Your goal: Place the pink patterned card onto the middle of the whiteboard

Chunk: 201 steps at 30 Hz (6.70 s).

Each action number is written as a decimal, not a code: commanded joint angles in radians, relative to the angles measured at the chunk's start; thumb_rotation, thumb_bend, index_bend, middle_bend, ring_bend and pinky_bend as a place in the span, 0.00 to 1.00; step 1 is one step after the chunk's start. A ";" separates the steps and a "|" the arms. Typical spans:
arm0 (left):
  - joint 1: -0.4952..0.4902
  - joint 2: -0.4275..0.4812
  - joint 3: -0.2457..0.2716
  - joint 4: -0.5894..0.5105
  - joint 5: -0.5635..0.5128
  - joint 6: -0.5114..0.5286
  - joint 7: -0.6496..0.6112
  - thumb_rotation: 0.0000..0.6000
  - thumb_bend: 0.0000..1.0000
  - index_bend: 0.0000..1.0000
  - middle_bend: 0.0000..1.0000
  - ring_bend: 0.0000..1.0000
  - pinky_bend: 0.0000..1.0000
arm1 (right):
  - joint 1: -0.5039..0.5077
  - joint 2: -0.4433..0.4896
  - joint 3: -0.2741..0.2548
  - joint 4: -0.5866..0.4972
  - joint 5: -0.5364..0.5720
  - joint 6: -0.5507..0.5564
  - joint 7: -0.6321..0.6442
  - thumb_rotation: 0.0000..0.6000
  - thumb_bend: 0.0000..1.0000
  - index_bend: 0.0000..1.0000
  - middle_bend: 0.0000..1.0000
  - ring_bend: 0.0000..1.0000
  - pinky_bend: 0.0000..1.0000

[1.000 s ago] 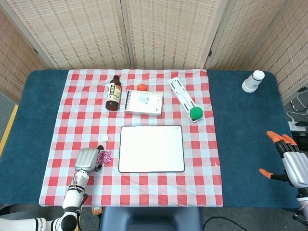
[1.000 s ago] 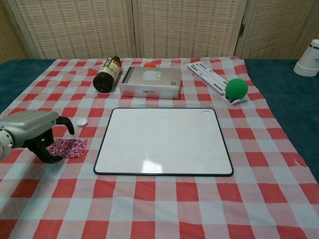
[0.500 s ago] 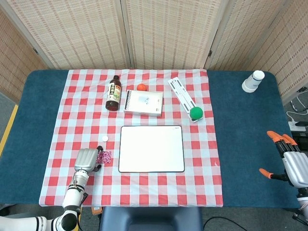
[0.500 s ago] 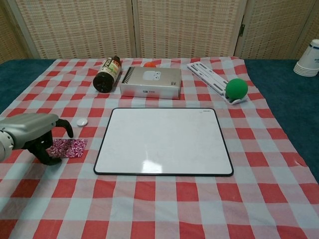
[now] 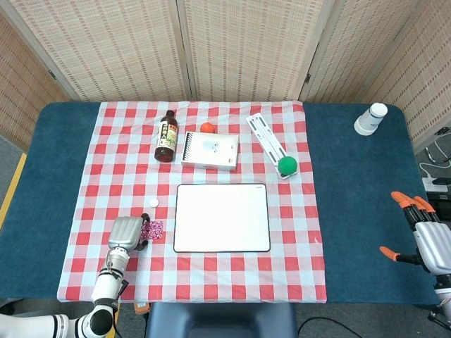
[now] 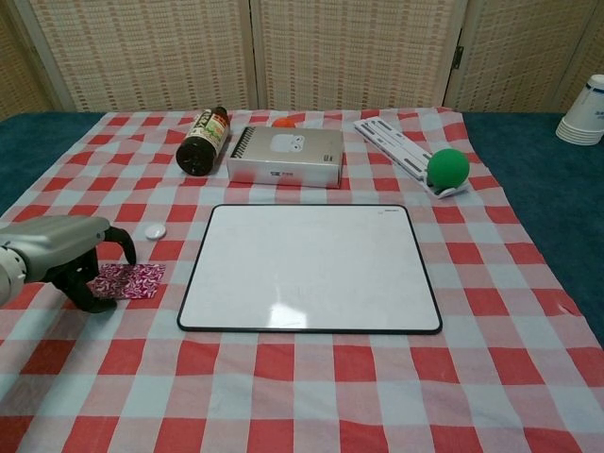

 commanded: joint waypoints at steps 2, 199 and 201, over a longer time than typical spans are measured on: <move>-0.004 0.000 0.000 0.000 -0.007 -0.001 0.000 1.00 0.28 0.32 0.96 0.99 1.00 | -0.001 0.002 -0.001 -0.003 -0.001 0.001 0.000 1.00 0.00 0.05 0.08 0.00 0.07; -0.364 -0.208 -0.246 0.172 -0.184 -0.021 0.159 1.00 0.35 0.49 1.00 1.00 1.00 | 0.025 -0.006 0.010 0.006 0.060 -0.077 -0.038 1.00 0.00 0.05 0.08 0.00 0.07; -0.390 -0.233 -0.251 0.168 -0.188 -0.014 0.177 1.00 0.35 0.49 1.00 1.00 1.00 | 0.025 -0.005 0.011 0.008 0.061 -0.075 -0.034 1.00 0.00 0.05 0.08 0.00 0.07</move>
